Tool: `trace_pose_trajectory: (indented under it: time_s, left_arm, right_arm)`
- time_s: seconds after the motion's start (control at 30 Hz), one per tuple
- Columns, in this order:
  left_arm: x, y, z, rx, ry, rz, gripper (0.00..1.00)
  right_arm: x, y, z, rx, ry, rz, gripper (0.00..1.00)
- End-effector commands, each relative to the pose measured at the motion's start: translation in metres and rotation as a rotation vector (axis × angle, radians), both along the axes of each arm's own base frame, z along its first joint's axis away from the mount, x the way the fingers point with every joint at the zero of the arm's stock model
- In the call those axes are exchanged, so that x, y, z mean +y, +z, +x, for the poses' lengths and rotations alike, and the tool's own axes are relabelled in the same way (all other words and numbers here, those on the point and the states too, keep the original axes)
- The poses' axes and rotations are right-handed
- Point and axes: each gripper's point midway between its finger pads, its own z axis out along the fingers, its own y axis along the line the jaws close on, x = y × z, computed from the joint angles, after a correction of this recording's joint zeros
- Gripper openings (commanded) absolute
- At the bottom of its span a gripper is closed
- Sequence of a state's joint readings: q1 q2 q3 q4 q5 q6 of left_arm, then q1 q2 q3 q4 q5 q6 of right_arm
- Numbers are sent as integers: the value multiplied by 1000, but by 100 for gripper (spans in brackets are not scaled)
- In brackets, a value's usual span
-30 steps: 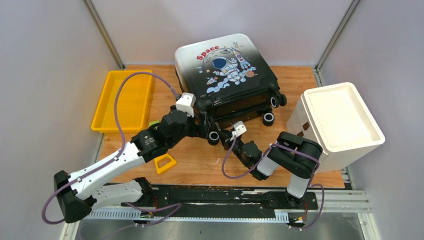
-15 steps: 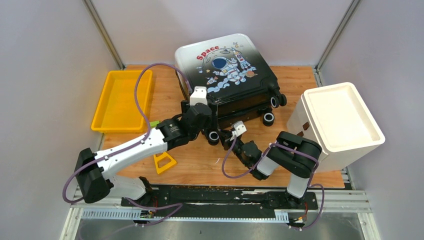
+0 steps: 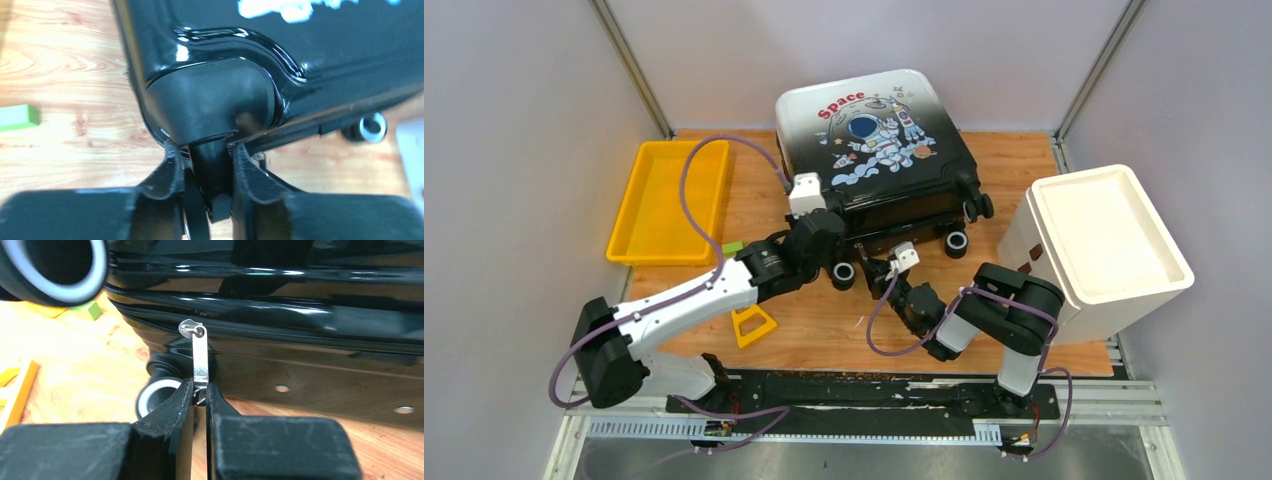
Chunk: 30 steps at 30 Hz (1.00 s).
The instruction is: Open, take out, and arrange the luggage
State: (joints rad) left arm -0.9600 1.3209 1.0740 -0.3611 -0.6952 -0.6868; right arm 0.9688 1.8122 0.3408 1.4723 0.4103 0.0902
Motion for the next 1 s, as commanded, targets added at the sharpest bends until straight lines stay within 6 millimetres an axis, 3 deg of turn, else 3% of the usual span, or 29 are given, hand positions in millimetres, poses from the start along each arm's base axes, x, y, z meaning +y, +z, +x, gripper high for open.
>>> trace_pose_trajectory:
  time_s: [0.0, 0.27, 0.4, 0.43, 0.47, 0.5, 0.53, 0.6, 0.73, 0.83, 0.97]
  left_arm:
    - [40, 12, -22, -29, -55, 150, 2]
    - [56, 29, -31, -80, -92, 159, 0]
    - [57, 32, -34, -88, -114, 152, 0]
    - [56, 35, -34, -88, -120, 150, 11]
    - [52, 35, -35, -82, -138, 143, 35]
    - [49, 39, -35, -81, -149, 133, 46]
    - [43, 38, -37, -66, -174, 127, 65]
    - [33, 46, -36, -59, -199, 104, 81]
    - [21, 44, -31, -36, -201, 99, 93]
    - [17, 38, -21, -29, -176, 124, 95]
    - [20, 10, 0, 64, -97, 130, 93]
  right_arm:
    - [-31, 25, 16, -43, -190, 124, 0]
    - [-49, 10, 20, -31, -258, 72, 0]
    - [-44, 12, 14, -53, -204, 35, 0]
    - [-42, 13, 13, -61, -186, 26, 0]
    - [-41, 15, 11, -69, -172, 21, 0]
    - [-38, 18, 10, -77, -157, 19, 0]
    - [-36, 19, 10, -82, -147, 17, 0]
    - [-33, 24, 10, -90, -133, 24, 0]
    - [-30, 27, 11, -90, -141, 38, 0]
    - [-27, 28, 10, -92, -135, 41, 0]
    - [-24, 30, 9, -96, -122, 48, 0]
